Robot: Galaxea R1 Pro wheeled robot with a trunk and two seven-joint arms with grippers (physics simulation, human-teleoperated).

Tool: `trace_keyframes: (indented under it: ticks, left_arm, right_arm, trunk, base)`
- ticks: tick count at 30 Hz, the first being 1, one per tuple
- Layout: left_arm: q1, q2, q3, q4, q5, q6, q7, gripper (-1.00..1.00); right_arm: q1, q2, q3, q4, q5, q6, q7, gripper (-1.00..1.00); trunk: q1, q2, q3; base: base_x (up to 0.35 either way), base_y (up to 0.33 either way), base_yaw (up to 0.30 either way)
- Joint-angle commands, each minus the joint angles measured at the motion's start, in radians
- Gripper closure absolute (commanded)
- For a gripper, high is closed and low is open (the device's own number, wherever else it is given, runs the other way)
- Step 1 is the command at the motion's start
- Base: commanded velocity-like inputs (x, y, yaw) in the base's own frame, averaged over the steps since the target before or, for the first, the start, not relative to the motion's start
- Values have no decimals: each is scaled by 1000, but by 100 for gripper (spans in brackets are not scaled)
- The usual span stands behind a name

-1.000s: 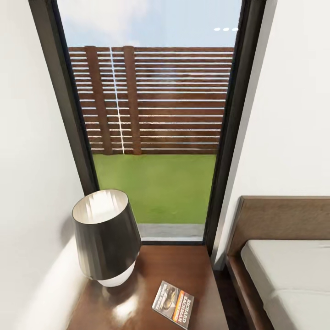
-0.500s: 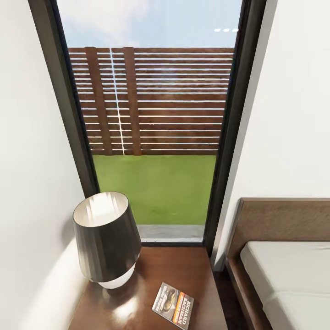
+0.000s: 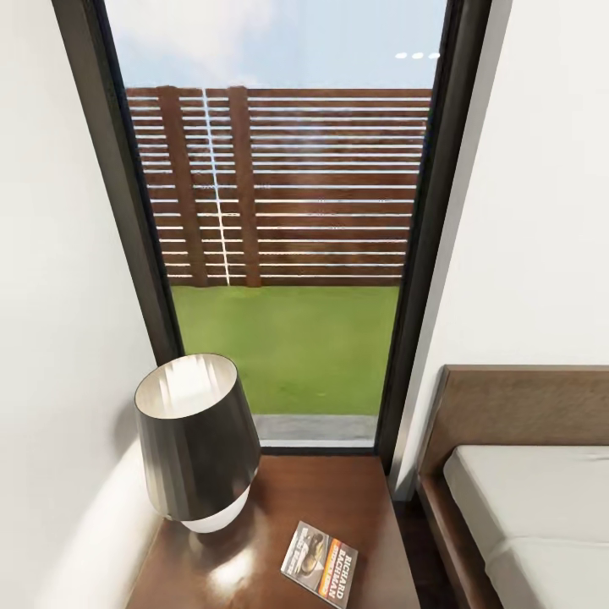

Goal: In the bedroom, move the book from the bed onto either nightstand, and place the two sandals side by side next to the bed.

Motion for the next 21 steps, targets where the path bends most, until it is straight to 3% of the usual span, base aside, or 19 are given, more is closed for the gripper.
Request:
trace_keyframes:
  ticks: [1,8,14,21]
  left_arm:
    - [-1,0,-9,1,7,-5,-2,-100]
    - [-1,2,-8,1,2,-5,-2,-100]
    - [-1,5,-8,1,0,-4,-2,-100]
    - [-1,4,-9,1,0,-5,-2,-100]
  right_arm:
    - [-1,-1,-8,2,5,4,2,-100]
    - [-1,1,-8,2,4,3,2,-100]
    - [-1,53,-8,1,4,1,2,-100]
    - [-1,69,-8,1,5,1,2,-100]
  trunk:
    - [0,-1,-1]
    - [0,-1,-1]
    - [0,-1,-1]
    - [0,-1,-1]
  base:
    - [0,0,0]
    - [0,0,0]
    - [0,0,0]
    - [0,0,0]
